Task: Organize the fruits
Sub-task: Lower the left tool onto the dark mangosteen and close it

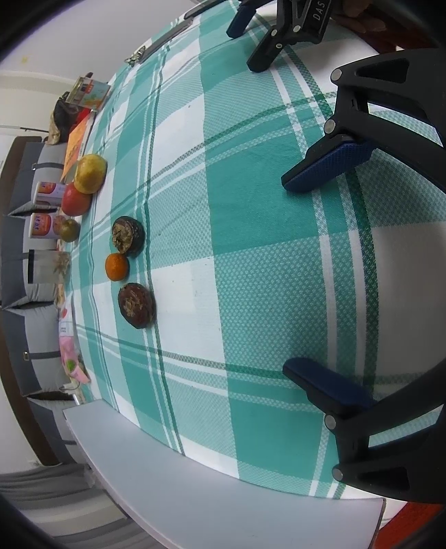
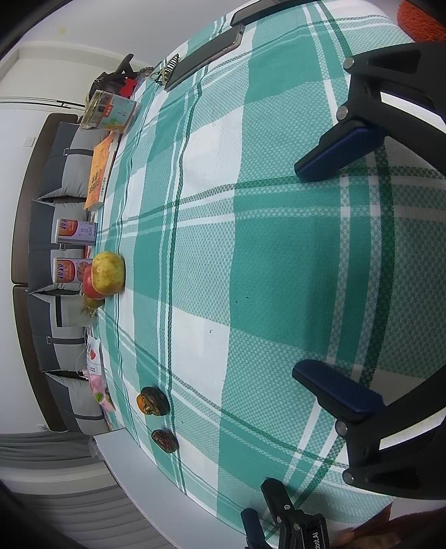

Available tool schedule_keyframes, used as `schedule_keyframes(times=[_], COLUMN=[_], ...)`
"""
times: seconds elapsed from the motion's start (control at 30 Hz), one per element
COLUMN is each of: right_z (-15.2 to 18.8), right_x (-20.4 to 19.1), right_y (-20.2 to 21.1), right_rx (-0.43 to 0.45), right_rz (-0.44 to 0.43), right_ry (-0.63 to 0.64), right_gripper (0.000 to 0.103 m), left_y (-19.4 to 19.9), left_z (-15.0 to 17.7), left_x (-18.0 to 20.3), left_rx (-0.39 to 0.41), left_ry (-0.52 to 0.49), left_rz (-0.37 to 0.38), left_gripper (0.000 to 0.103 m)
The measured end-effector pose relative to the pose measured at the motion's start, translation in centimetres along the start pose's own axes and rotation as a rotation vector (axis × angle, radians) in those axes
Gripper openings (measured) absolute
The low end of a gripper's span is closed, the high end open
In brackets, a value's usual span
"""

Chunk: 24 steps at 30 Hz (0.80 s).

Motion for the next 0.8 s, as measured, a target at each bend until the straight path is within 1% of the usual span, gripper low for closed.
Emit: schedule_keyframes(times=[0.27, 0.33, 0.4, 0.43, 0.5, 0.53, 0.57, 0.6, 0.7, 0.77, 0.8], right_z=[0.0, 0.0, 0.0, 0.0, -0.1, -0.1, 0.0, -0.1, 0.0, 0.0, 0.0], right_x=[0.0, 0.0, 0.0, 0.0, 0.0, 0.0, 0.0, 0.0, 0.1, 0.1, 0.1], right_y=[0.0, 0.0, 0.0, 0.0, 0.0, 0.0, 0.0, 0.0, 0.0, 0.0, 0.0], right_rx=[0.0, -0.001, -0.001, 0.0, 0.0, 0.0, -0.001, -0.002, -0.004, -0.007, -0.008], right_rz=[0.0, 0.0, 0.0, 0.0, -0.001, -0.001, -0.001, -0.001, -0.002, -0.002, -0.002], right_ry=[0.0, 0.0, 0.0, 0.0, 0.0, 0.0, 0.0, 0.0, 0.0, 0.001, 0.001], right_gripper=[0.103, 0.103, 0.103, 0.103, 0.103, 0.103, 0.103, 0.103, 0.103, 0.103, 0.103], left_y=[-0.1, -0.2, -0.7, -1.0, -1.9, -2.2, -2.7, -3.2, -5.0, -6.2, -6.5], left_z=[-0.1, -0.3, -1.2, -2.1, -3.8, -4.9, -6.1, -7.2, -9.6, -10.3, -10.4], left_x=[-0.1, -0.3, -0.8, -1.6, -3.2, -4.0, -4.4, -4.7, -5.1, -5.4, -5.6], left_rx=[-0.005, -0.026, -0.046, -0.046, -0.049, -0.044, -0.035, -0.029, -0.015, -0.006, 0.0], left_ry=[0.0, 0.003, 0.005, 0.04, 0.116, 0.143, 0.149, 0.135, 0.091, 0.111, 0.122], left_rz=[0.005, 0.039, 0.091, 0.134, 0.187, 0.205, 0.218, 0.221, 0.175, 0.161, 0.157], left_gripper=[0.1, 0.1, 0.099, 0.099, 0.098, 0.098, 0.098, 0.098, 0.097, 0.096, 0.091])
Point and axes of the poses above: each gripper's, at about its wrist camera, not at the fingertips, and y roughly against the way its jaws point, x to its right, z to its underside, the point moved 9 cm from there along -y, roughly the way its jaws point, and after that the axes turned 15 degrees about -y, right-handed, at the moved point
